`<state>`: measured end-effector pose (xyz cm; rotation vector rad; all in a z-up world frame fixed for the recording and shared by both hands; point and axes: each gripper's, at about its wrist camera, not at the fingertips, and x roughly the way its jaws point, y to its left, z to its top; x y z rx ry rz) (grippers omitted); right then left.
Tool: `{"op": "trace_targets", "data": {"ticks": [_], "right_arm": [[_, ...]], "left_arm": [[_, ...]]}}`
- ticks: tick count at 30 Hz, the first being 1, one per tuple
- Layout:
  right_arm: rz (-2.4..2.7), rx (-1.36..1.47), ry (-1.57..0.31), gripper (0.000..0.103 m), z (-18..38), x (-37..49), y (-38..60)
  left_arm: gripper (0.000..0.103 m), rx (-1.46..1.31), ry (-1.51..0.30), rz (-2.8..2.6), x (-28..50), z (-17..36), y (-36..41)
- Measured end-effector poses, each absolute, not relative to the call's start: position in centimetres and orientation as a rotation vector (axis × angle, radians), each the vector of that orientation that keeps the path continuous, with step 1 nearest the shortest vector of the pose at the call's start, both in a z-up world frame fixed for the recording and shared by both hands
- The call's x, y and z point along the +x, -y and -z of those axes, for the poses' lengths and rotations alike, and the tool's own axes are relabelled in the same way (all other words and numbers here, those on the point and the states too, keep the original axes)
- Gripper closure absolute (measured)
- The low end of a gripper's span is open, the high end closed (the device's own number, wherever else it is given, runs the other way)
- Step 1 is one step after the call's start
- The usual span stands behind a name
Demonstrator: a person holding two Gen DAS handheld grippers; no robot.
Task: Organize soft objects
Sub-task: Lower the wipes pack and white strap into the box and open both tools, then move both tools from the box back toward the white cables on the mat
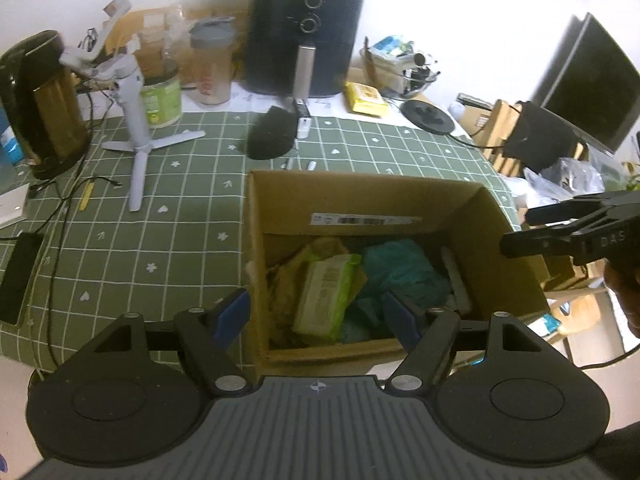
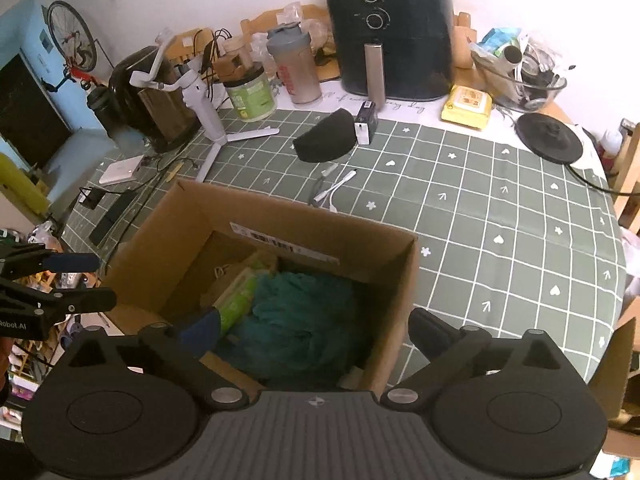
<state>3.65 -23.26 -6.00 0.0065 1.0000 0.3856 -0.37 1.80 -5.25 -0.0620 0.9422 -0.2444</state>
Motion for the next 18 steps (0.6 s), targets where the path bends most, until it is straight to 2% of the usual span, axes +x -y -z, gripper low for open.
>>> {"op": "trace_targets", "data": {"ticks": [18], "right_arm": [[-0.327, -0.006, -0.875, 0.0, 1.6, 5.8, 25.1]], "left_arm": [[0.03, -0.033, -0.868, 0.343, 3.4, 3.0, 0.7]]}}
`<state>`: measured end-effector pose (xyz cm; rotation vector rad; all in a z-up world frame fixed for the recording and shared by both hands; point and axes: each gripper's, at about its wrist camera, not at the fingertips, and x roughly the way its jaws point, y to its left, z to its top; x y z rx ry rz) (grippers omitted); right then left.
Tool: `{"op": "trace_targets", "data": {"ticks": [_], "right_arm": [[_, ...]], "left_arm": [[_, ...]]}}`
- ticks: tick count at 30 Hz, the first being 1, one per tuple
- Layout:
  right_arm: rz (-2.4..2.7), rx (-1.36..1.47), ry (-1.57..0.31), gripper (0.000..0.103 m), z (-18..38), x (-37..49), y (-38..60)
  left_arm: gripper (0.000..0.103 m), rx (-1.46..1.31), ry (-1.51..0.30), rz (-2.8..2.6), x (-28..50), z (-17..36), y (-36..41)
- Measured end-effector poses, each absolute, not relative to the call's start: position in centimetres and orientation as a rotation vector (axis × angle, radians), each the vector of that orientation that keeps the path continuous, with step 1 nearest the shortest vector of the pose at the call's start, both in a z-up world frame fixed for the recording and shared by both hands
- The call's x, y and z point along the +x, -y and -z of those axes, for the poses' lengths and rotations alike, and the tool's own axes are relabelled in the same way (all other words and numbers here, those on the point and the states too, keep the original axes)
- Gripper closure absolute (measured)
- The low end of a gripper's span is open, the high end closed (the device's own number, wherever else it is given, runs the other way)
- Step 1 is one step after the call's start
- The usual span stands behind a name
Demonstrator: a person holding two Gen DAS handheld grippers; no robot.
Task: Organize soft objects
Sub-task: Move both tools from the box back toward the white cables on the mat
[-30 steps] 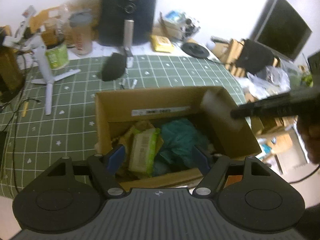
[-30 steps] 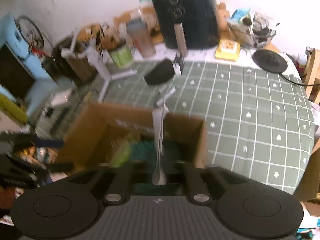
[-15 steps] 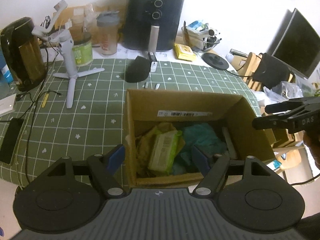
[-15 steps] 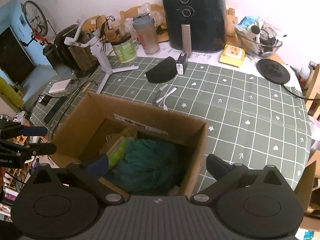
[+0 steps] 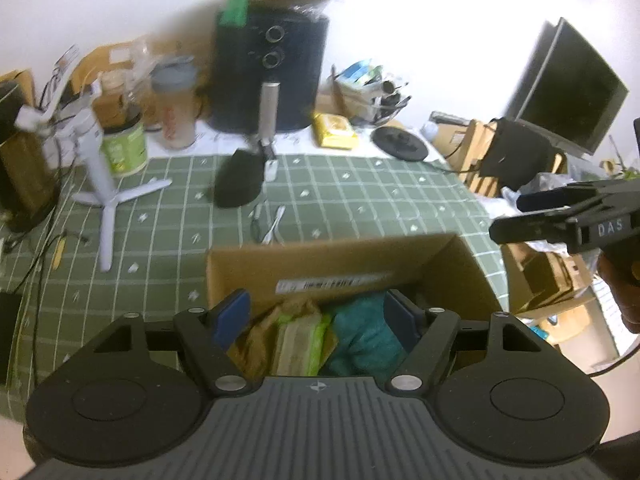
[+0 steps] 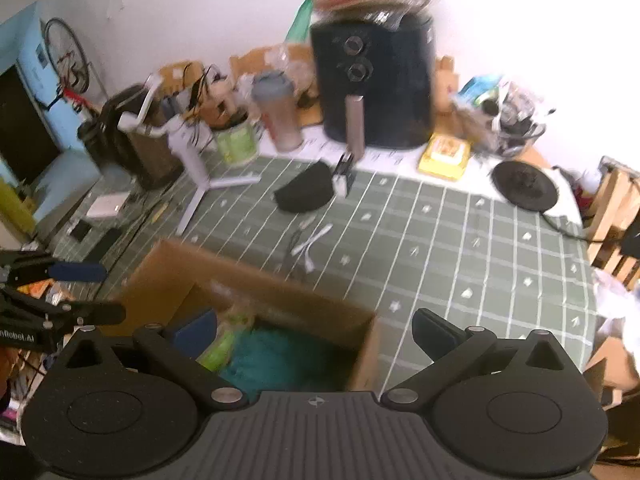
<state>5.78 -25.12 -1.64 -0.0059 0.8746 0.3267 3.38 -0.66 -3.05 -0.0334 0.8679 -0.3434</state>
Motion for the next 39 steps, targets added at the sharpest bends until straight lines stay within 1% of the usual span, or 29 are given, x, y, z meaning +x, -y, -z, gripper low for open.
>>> {"op": "trace_targets", "data": {"ticks": [4, 8, 22, 32, 39], "right_arm": [[-0.29, 0.014, -0.829, 0.0, 0.4, 6.2, 26.5], [-0.271, 0.018, -0.819, 0.0, 0.4, 6.6, 27.5], [-0.294, 0.015, -0.881, 0.0, 3.0, 9.2, 27.3], [-0.295, -0.121, -0.898, 0.0, 4.7, 12.4, 25.9], [-0.342, -0.142, -0.92, 0.0, 6.1, 15.0, 24.9]], "left_arm": [[0.03, -0.007, -0.853, 0.364, 4.2, 2.4, 1.6], [0.03, 0.002, -0.844, 0.367, 4.4, 2.0, 1.9], [0.03, 0.012, -0.867, 0.34, 7.3, 2.7, -0.4], [0.03, 0.028, -0.885, 0.358, 10.1, 3.6, -1.7], [0.03, 0.033, -0.898, 0.364, 11.8, 4.4, -2.2]]}}
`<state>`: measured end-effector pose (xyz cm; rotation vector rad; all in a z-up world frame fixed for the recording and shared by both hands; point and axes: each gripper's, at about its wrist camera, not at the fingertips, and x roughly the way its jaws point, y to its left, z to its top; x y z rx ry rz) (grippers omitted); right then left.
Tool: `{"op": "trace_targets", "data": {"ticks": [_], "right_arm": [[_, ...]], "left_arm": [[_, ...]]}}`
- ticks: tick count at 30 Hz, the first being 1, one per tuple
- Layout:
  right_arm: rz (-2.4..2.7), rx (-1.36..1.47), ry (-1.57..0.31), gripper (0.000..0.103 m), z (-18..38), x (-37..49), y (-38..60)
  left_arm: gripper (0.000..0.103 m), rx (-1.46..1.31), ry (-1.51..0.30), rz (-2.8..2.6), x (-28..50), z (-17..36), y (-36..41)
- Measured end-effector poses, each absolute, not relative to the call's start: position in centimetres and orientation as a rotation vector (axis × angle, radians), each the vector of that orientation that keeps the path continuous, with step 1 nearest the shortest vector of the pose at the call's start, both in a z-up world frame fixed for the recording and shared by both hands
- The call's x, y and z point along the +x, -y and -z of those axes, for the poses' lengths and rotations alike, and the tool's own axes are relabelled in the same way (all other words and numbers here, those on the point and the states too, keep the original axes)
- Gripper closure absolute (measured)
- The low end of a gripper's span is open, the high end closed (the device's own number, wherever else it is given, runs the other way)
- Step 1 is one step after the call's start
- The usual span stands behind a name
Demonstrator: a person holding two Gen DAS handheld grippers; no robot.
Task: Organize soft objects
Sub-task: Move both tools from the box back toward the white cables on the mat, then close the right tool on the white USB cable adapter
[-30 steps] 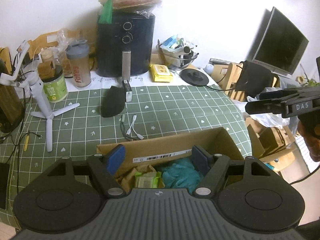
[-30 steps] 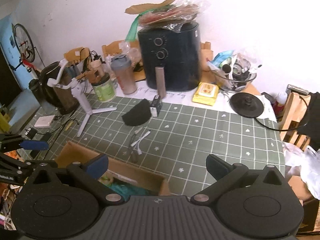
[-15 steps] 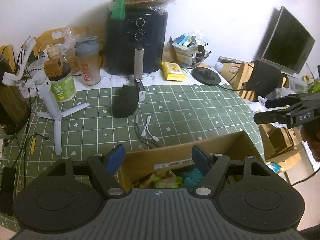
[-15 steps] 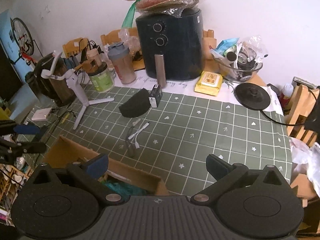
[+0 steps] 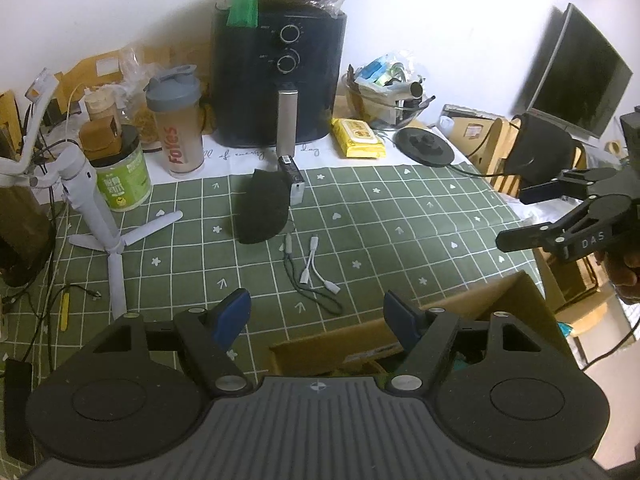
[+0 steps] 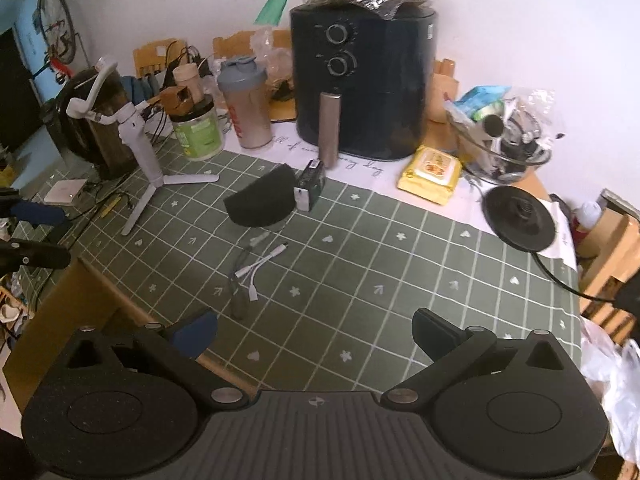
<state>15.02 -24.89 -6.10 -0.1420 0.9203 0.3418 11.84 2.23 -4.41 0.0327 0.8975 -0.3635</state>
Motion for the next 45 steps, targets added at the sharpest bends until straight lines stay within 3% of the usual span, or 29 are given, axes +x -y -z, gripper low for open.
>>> {"op": "trace_targets", "data": {"ticks": [16, 31, 33, 45], "right_arm": [[-0.375, -0.254, -1.004, 0.0, 10.7, 22.8, 22.7], [-0.603, -0.328, -1.194, 0.001, 16.8, 28.9, 18.3], [-0.634, -0.335, -1.212, 0.01, 17.4, 29.4, 17.6], [-0.679, -0.273, -1.29, 0.028, 21.8, 32.8, 13.7]], "left_arm": [[0.03, -0.039, -0.927, 0.373, 13.5, 5.5, -3.6], [0.03, -0.115, -0.971, 0.315, 13.6, 7.0, -6.3], [0.03, -0.127, -0.974, 0.311, 13.6, 7.2, -6.5], [0.03, -0.178, -0.988, 0.27, 13.1, 7.6, -7.7]]}}
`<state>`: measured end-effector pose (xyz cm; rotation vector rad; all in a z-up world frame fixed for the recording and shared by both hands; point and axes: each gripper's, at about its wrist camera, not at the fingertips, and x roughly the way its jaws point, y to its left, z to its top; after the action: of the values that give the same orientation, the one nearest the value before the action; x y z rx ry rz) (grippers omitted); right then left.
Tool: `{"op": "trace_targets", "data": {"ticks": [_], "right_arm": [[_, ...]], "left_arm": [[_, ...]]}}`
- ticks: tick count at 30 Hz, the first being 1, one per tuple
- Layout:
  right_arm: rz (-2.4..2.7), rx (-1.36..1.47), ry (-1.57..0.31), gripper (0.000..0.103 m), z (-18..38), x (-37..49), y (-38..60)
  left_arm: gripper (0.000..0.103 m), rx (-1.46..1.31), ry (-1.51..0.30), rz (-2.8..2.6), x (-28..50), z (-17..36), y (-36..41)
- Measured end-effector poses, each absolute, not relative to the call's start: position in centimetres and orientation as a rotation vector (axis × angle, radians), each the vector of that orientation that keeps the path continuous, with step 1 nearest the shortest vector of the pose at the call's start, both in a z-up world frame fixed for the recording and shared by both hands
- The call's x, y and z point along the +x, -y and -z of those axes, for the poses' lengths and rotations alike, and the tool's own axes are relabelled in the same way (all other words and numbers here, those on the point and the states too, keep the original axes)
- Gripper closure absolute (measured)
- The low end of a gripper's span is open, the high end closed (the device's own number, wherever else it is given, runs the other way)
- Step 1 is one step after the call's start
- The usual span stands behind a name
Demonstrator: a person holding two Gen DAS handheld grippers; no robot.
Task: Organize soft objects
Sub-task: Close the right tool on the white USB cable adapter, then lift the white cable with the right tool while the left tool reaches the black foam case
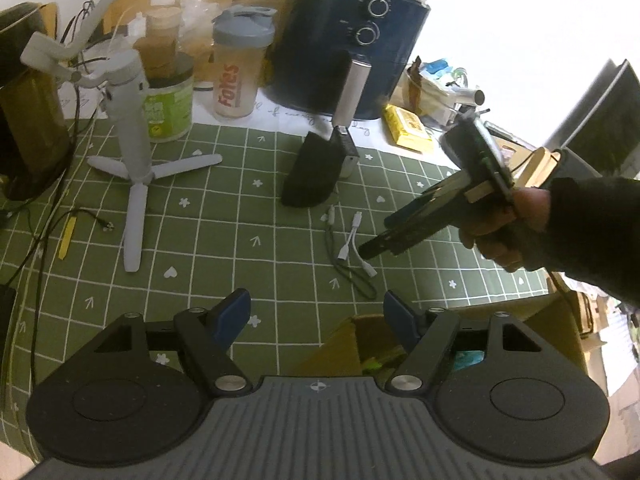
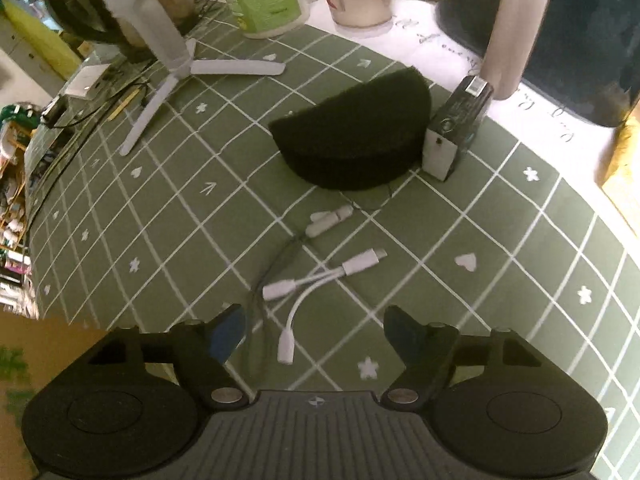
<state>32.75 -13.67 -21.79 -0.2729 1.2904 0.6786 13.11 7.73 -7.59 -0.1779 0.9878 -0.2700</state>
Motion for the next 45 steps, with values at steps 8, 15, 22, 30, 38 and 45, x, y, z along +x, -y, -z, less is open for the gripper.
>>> {"op": "trace_targets", "data": {"ticks": [8, 15, 22, 30, 38, 45], "right_arm": [[-0.592, -0.22, -1.25, 0.053, 23.4, 34.2, 13.1], [-0.619, -0.453, -1.18, 0.086, 23.4, 33.0, 11.5], [-0.616, -0.494, -1.22, 0.091, 23.3, 33.4, 12.1], [-0.548, -0.465, -1.276, 0.089, 23.3, 33.4, 12.1], [-0.519, -0.438, -1.296, 0.097, 22.8, 33.5, 12.8], [-0.516, -0.425, -1.262, 0.097, 19.7, 32.6, 14.3]], "left_arm": [[0.03, -0.204, -1.003, 0.24, 12.7, 7.8, -8.5], [0.03, -0.201, -0.999, 0.235, 13.0, 7.7, -8.6], [0.03, -0.195, -0.985, 0.231, 13.0, 7.5, -8.8], [0.03, -0.188, -0.971, 0.216, 13.0, 7.2, -9.1], [0.03, -0.153, -0.933, 0.226, 13.8, 6.3, -8.9], [0.03, -0.135, -0.916, 0.249, 15.2, 5.9, -8.6]]}}
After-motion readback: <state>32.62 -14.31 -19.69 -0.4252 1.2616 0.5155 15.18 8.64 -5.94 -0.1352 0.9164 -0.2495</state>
